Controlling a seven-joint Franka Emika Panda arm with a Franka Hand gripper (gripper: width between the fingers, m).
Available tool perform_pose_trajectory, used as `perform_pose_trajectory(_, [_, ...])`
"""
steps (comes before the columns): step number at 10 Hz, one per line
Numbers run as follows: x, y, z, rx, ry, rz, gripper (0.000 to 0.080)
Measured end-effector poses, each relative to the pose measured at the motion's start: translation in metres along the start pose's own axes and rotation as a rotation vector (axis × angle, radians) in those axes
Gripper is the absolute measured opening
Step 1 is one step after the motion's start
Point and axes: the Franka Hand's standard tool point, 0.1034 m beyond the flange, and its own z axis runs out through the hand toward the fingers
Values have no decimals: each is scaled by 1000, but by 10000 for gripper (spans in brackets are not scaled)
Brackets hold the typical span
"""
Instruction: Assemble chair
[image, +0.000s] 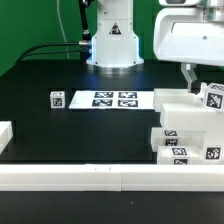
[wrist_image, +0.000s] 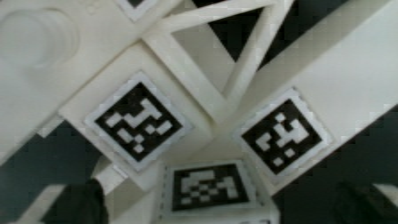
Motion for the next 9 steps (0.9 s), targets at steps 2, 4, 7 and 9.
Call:
perform_pose_trajectory(2, [0, 0, 0, 1, -1, 113, 370])
perform_pose_trajectory(4, [5, 5, 0, -4, 0, 270, 281])
perform_pose_trajectory(7, [13, 13, 0, 7, -7, 607, 281])
perform_pose_trajectory(9, [16, 12, 0, 28, -12, 827, 281])
